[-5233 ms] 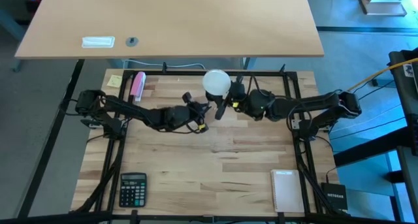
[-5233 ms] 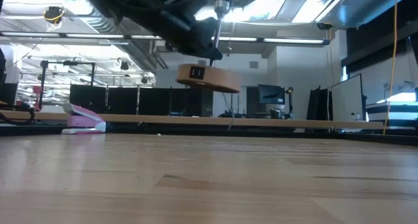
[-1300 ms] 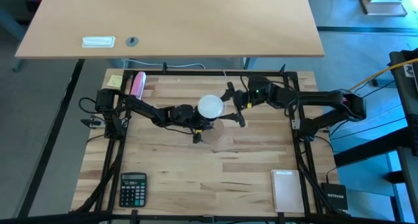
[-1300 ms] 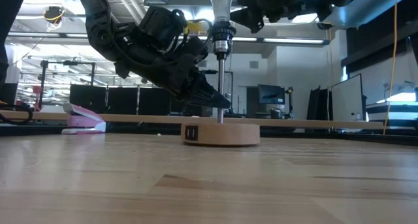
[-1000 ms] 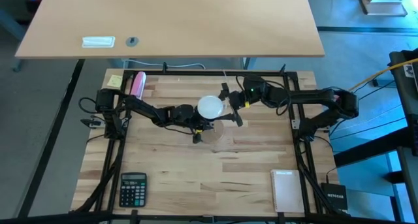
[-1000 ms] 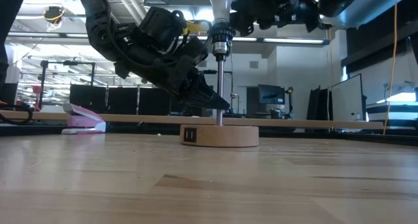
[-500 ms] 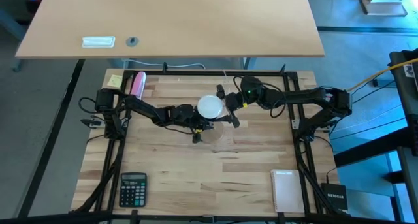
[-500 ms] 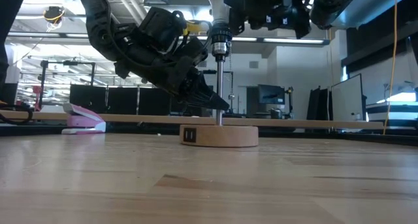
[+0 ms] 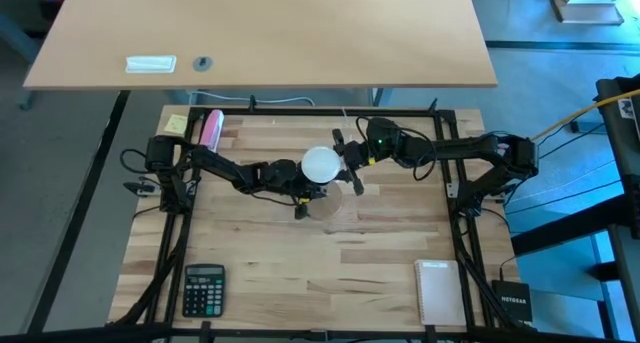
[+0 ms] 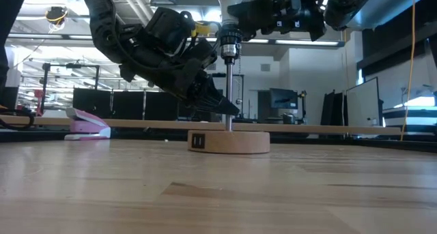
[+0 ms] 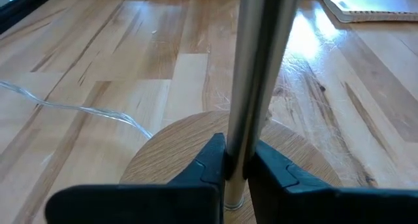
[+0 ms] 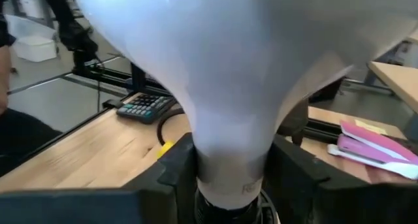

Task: Screw lightbulb
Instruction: Insert the white lightbulb into the brown lamp

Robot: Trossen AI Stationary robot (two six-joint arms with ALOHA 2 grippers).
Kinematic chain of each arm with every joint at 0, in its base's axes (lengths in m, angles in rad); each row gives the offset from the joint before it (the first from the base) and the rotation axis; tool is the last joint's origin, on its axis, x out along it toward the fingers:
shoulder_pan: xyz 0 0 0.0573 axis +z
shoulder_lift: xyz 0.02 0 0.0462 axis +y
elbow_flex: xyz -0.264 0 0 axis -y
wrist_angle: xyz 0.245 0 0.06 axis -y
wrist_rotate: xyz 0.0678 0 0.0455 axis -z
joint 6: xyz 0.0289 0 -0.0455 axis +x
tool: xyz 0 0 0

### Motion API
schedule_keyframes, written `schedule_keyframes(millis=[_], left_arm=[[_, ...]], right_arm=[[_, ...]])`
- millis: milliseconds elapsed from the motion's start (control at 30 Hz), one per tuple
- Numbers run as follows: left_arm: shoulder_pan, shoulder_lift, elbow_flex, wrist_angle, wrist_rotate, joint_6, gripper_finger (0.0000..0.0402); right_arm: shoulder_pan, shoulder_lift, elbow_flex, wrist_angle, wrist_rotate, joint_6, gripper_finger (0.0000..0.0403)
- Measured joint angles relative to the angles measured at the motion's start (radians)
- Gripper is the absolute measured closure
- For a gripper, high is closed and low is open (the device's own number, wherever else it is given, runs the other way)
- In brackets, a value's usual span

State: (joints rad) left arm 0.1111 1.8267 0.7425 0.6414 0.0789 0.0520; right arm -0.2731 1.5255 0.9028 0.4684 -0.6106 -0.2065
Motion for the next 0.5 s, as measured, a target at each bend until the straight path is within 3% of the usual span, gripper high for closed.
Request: schedule_keyframes(millis=[133,500], left_arm=[[-0.008,-0.010,0.000,-0.005,-0.114,-0.034,0.0369],[-0.036,-0.066,0.009,-0.029,-0.371,-0.100,0.0371]], right_arm=[[0.004,-0.016,0.000,-0.024,0.102,0.035,0.0255],[0.155,-0.052,0.003,-0.032,0.693,0.050,0.0255]])
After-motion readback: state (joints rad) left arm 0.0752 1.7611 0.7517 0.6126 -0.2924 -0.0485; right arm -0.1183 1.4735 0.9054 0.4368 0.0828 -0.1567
